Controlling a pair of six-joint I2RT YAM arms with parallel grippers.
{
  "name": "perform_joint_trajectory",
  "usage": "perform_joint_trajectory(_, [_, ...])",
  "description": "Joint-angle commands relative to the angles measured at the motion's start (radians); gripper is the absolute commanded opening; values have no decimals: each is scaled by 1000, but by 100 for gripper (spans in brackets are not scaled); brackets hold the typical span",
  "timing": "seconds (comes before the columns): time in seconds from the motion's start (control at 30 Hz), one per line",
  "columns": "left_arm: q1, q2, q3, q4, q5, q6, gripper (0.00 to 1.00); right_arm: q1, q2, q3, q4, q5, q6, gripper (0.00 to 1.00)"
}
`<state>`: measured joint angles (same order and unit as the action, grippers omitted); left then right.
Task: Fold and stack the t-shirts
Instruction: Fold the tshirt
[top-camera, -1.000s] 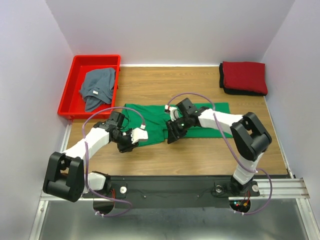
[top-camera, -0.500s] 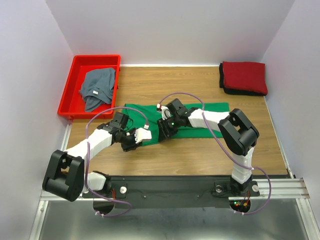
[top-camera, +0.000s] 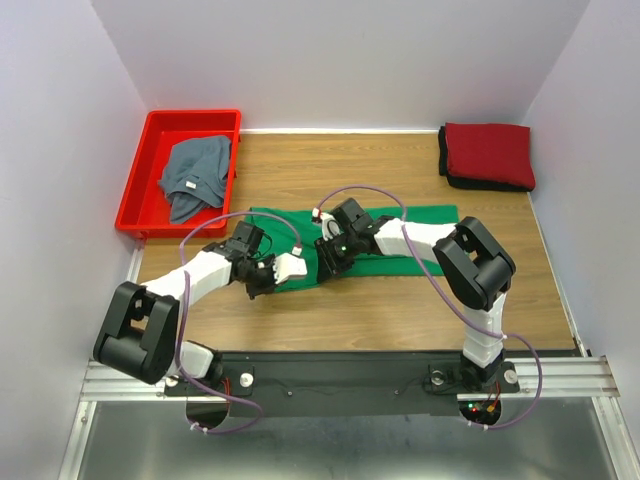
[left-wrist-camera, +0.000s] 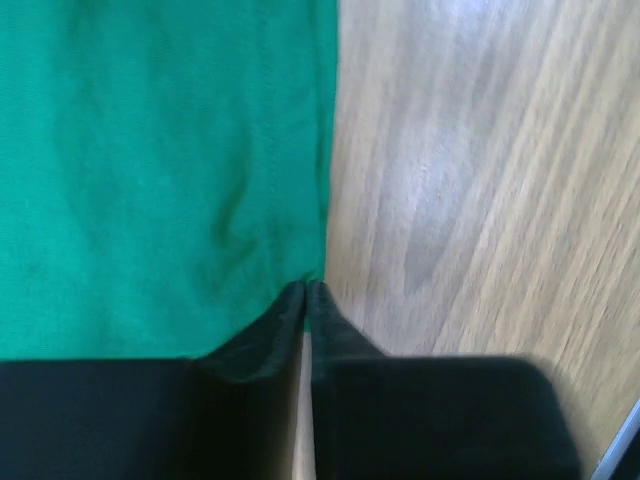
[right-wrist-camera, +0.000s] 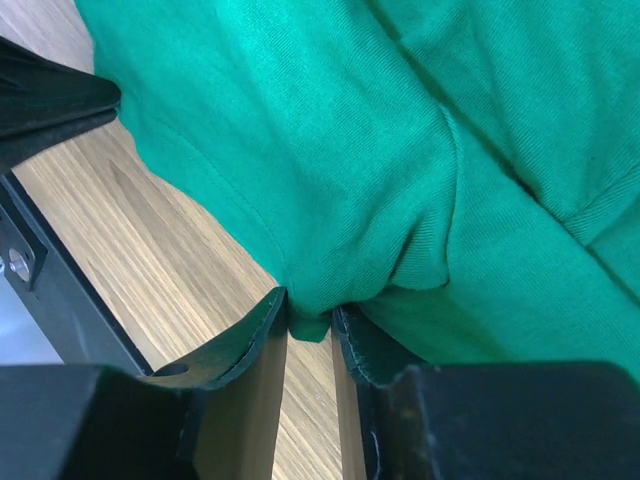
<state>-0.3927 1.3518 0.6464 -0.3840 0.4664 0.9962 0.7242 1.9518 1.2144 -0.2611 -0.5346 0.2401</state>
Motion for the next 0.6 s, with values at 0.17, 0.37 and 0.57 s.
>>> perform_joint_trajectory(0.17, [-6,1,73,-133,18,-19,0,11,-45,33,6,-39,21,23])
perform_joint_trajectory(0.37, [3,-62,237,-281,55,-13,0,-5,-73,94,-4,-80,62,17])
perform_joint_trajectory(0.57, [23,-22,351,-279,37,-30,0,-46,-28,172,-9,-99,77,17])
